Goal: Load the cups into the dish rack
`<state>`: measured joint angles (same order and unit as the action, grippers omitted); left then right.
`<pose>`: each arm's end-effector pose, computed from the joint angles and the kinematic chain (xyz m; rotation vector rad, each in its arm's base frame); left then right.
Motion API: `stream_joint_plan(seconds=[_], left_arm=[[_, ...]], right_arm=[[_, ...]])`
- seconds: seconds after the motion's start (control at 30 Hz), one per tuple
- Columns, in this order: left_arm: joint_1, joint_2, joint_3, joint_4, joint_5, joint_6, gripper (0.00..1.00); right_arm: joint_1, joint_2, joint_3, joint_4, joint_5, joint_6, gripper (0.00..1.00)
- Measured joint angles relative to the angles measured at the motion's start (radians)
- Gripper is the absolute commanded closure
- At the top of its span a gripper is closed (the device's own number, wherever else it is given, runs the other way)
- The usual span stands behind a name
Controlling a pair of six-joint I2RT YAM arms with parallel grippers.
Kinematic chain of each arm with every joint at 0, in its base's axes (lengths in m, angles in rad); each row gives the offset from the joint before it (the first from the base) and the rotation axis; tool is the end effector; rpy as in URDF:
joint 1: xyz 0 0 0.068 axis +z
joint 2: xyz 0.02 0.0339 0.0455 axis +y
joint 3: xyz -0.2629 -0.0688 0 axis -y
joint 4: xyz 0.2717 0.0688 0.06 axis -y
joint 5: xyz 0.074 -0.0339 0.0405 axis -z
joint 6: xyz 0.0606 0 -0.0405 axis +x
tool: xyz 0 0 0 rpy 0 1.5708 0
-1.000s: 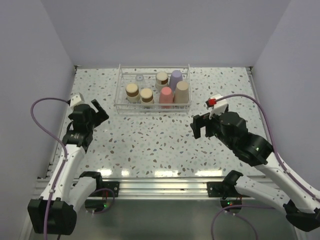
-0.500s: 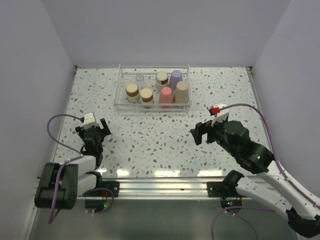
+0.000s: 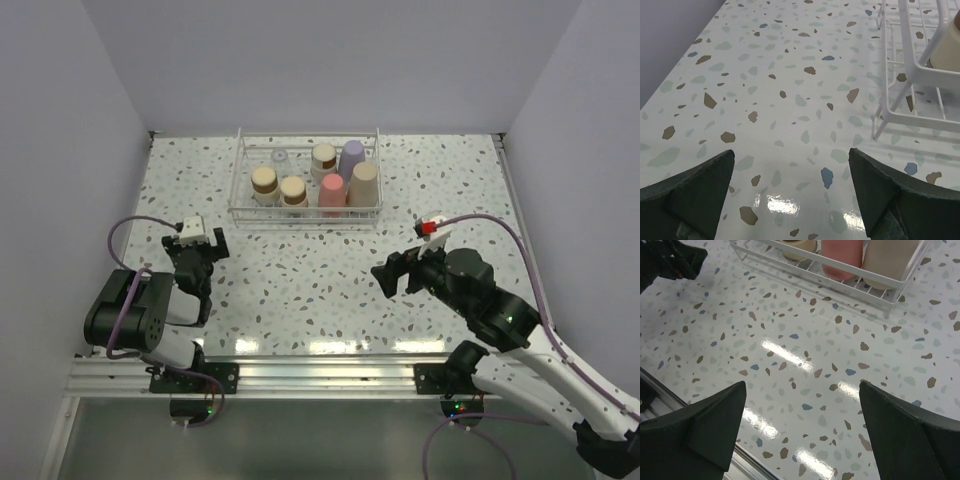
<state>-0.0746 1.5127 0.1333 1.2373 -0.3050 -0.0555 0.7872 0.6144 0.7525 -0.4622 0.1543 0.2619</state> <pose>0.2465 -0.0002 0.1020 -0.2096 1.6961 0.1643 0.1428 0.1301 0.3193 -0.3972 1.8900 0.5653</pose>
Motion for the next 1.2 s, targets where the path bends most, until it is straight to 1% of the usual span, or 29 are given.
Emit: stream_joint_plan(seconds=[0.23, 0.47, 1.2], left_arm=[[0.0, 0.0, 0.0, 0.026, 0.002, 0.001, 0.0], [0.0, 0.0, 0.0, 0.03, 0.002, 0.008, 0.0], [0.0, 0.0, 0.003, 0.032, 0.003, 0.015, 0.0]], right_arm=[[0.0, 0.063, -0.035, 0.031, 0.064, -0.001, 0.02], [0.0, 0.062, -0.039, 0.078, 0.117, 0.003, 0.02], [0.0, 0.033, -0.058, 0.143, 0.117, -0.033, 0.02]])
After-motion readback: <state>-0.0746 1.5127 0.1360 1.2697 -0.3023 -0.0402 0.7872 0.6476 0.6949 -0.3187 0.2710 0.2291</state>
